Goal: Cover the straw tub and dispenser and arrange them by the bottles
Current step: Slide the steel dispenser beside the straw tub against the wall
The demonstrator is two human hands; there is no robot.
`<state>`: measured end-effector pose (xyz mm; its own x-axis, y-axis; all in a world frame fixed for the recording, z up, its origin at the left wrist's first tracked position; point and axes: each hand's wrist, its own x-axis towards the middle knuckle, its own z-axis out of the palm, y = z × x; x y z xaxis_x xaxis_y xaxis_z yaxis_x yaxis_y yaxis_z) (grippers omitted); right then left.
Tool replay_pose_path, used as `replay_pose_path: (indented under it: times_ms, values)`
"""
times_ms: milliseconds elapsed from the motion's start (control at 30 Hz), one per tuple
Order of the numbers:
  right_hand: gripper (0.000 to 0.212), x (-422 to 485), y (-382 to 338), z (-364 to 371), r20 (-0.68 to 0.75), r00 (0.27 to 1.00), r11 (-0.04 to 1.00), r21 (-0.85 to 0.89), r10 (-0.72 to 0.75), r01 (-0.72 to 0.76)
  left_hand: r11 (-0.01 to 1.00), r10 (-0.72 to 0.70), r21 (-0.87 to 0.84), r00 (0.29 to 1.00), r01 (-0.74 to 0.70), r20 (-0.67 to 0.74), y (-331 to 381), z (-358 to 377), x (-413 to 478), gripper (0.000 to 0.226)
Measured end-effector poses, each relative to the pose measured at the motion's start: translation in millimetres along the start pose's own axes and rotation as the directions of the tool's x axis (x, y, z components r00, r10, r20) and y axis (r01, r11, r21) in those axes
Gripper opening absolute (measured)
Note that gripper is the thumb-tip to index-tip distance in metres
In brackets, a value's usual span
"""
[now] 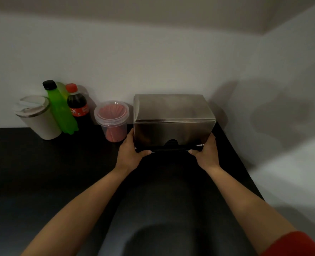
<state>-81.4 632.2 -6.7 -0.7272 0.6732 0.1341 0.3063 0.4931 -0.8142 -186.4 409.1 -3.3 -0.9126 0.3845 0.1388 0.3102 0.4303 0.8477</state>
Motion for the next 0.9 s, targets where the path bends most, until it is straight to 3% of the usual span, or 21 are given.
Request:
replay_pose_path:
  times_ms: [567,900]
  values:
    - [0.094,4.7,-0.7,-1.2,0.039,0.999,0.999,0.051,0.005,-0.007,1.000,0.025,0.004,1.000,-0.025,-0.011,-3.4,1.4,5.9,0.088]
    - [0.071,8.1,5.0,-9.1,0.099,0.995,0.998,0.051,0.020,-0.025,0.999,-0.018,-0.035,0.995,0.022,0.100,-14.2,-4.0,11.7,0.096]
